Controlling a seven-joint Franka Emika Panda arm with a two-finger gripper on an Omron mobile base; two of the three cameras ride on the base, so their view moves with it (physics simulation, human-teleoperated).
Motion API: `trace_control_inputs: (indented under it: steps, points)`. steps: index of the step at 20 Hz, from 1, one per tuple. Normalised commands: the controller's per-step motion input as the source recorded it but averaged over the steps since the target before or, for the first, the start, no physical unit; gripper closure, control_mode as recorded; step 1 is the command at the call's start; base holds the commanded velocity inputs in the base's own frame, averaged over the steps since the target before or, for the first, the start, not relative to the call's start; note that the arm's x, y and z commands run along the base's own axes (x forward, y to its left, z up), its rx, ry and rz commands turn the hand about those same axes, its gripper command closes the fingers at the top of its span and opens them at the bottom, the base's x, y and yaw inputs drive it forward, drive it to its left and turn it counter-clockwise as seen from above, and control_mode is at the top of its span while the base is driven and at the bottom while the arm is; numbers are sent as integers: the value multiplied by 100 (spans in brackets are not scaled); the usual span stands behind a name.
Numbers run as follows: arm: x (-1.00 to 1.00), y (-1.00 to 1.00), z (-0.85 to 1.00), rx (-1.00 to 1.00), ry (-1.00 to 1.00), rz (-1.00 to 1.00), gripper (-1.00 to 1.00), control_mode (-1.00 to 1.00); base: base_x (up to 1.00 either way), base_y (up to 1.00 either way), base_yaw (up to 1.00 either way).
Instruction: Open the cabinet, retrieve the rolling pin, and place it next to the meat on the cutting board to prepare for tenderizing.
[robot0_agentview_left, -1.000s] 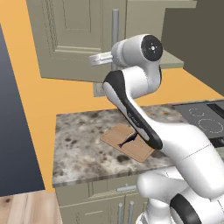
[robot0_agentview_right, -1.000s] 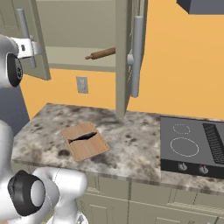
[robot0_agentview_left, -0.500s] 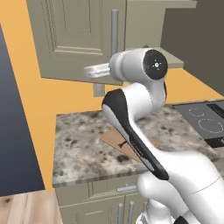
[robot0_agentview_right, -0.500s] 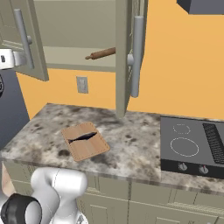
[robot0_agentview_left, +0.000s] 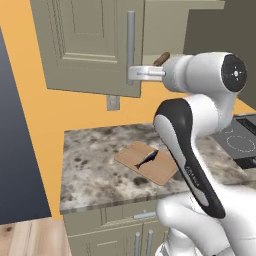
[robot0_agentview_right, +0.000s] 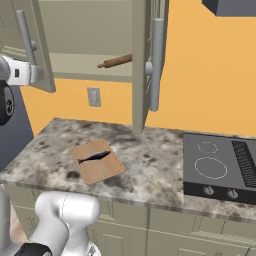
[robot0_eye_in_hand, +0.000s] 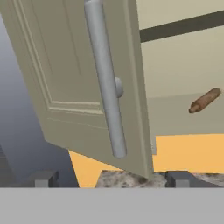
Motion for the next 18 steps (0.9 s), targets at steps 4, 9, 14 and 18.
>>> trace_control_inputs:
  steps: [4,9,14,18]
  points:
    - [-39,-62,11,22,3,-2,-100,-100,0,0,0]
    - [-19,-62,6,25,2,-1,-100,-100,0,0,0]
    - [4,-42,12,21,17,0,-100,-100,0,0,0]
    - [5,-28,0,15,10,0,-100,-100,0,0,0]
